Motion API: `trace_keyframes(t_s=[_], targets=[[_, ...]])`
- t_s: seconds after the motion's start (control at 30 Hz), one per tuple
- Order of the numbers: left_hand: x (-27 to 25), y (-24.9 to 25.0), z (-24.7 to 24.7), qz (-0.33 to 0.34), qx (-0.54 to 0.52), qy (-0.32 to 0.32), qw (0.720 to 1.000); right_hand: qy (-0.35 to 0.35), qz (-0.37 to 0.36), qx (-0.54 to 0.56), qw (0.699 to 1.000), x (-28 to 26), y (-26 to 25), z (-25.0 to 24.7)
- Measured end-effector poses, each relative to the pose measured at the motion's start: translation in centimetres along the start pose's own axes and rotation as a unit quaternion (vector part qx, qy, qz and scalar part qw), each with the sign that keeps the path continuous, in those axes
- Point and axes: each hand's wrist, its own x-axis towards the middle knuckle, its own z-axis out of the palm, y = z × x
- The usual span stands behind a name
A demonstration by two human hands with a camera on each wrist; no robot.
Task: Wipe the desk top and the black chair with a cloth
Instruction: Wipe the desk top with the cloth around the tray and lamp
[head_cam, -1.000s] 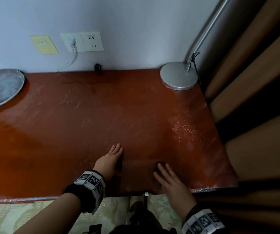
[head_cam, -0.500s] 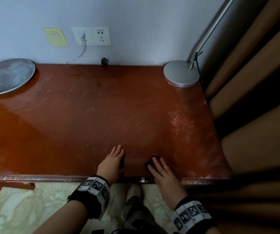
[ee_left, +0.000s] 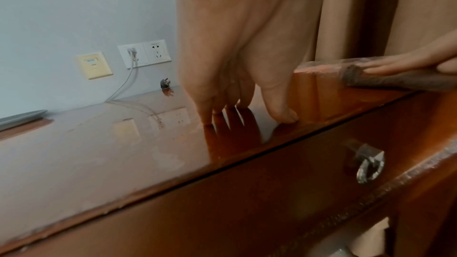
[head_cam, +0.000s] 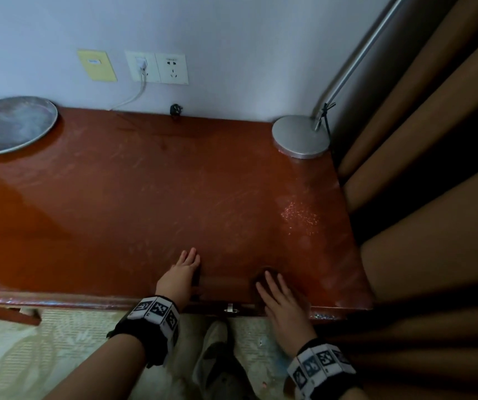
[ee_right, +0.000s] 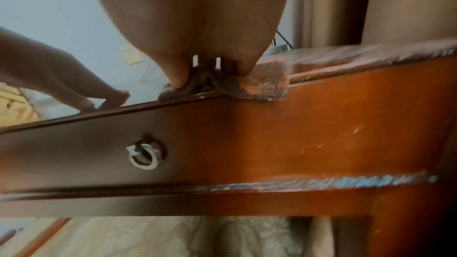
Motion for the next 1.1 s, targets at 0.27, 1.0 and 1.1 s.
trace_keyframes(t_s=[0.27,1.0,1.1], targets=[[0.2,0.0,-0.1,0.001,0.001,-0.005,1.0,-0.066,0.106,-0.017,0.992,-1.4,6.9,0.5],[8.7,15.1,-1.7,0.283,0.176,-0.04,0.942,-0.073,0.165,0.208,0.961,10.2,17.3,-9.3],[10.9,15.0,-0.9,0.286,0.214,-0.025,0.934,-0.113,0.149,0.187,0.964,12.4,19.1,-9.7]])
